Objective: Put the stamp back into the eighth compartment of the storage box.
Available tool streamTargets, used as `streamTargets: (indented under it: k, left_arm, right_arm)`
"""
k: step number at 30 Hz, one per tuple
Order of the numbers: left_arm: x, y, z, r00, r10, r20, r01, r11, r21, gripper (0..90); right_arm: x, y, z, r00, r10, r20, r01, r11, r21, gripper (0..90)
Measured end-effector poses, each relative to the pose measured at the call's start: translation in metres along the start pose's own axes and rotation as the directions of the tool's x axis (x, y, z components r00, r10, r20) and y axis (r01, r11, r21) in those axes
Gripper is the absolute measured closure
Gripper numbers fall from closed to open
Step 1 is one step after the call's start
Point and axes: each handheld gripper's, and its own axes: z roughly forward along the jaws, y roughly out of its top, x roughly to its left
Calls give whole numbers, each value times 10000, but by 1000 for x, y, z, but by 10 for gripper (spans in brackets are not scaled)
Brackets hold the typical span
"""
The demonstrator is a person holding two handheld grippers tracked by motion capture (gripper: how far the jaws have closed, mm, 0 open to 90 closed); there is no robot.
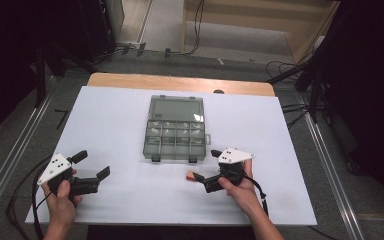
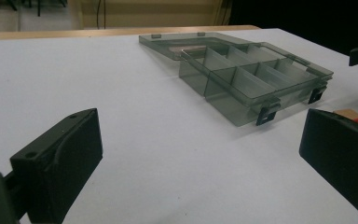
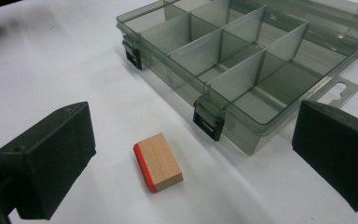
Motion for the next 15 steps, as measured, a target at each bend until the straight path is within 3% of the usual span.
streamTargets:
  k: [6,11,15]
  left_arm:
    - [2,-1,-5,10000,-53,-46,53,9999,-138,0]
    - [3,-2,-6,9999,131,-10,-131,9998,-173,0]
    - [3,-3,-4,9998,204,-18,-205,9997,-95,0]
  right_arm:
    - [5,-1,5,9997,-205,-97,207,9994,282,36]
    - [10,-1,9,9985,-419,-339,438,9974,570,39]
    - [14,-1,12,9971,-642,-404,668,9955,676,128]
